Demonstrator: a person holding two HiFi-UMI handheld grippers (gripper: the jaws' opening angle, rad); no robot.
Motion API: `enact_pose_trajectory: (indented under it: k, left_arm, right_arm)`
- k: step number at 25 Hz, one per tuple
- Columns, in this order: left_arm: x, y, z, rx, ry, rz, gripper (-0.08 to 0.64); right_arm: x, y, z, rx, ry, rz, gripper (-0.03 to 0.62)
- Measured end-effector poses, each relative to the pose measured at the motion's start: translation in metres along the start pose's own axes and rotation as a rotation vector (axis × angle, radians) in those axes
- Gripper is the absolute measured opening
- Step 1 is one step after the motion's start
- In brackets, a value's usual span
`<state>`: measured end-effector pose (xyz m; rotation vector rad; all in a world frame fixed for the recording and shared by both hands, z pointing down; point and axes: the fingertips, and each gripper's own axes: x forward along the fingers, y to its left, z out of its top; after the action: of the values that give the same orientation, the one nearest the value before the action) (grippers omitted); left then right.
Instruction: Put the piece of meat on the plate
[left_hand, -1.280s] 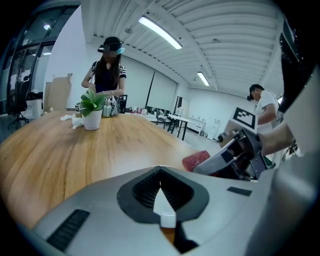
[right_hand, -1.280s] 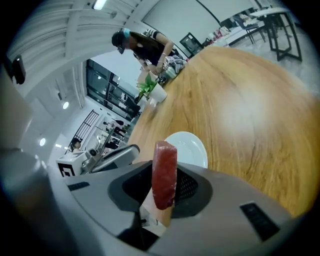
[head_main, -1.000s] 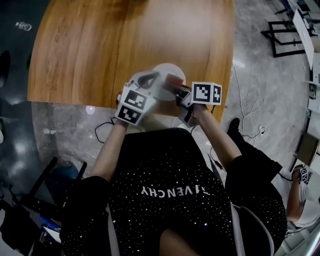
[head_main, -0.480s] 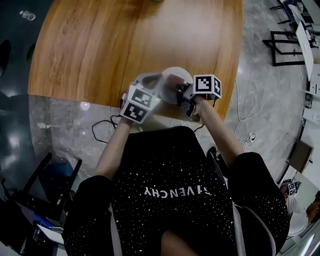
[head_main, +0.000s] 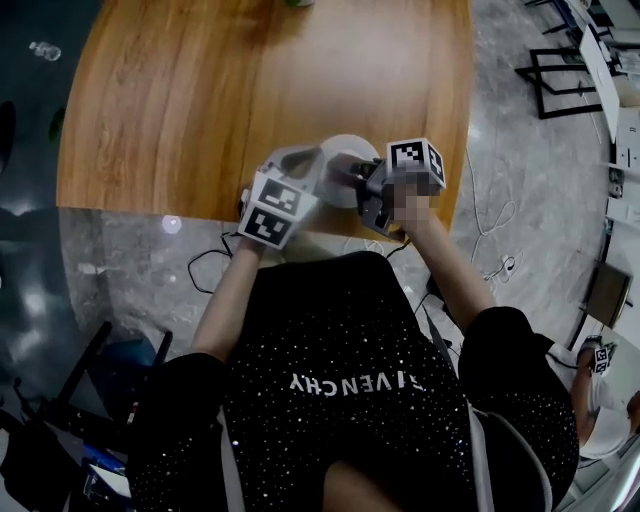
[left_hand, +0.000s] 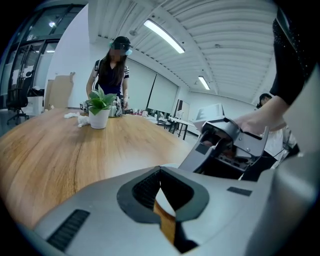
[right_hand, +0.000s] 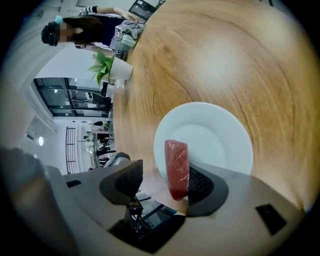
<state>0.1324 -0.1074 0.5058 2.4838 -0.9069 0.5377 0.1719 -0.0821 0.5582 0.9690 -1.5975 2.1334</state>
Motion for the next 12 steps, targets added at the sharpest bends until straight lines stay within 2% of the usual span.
enact_pose_trajectory:
  k: [7,12]
  left_arm:
    - [-0.006,0.004,0.004,0.018,0.002,-0.025,0.009]
    - [-0.008,-0.006,0.002,0.039,0.007,-0.047,0.009]
  right_arm:
    - [-0.008,0.000,-0.002,-0.033,-0.033,-0.081,0.236]
    - [-0.031,-0.006,-0.005,-0.040,-0.128,-0.085,0.236]
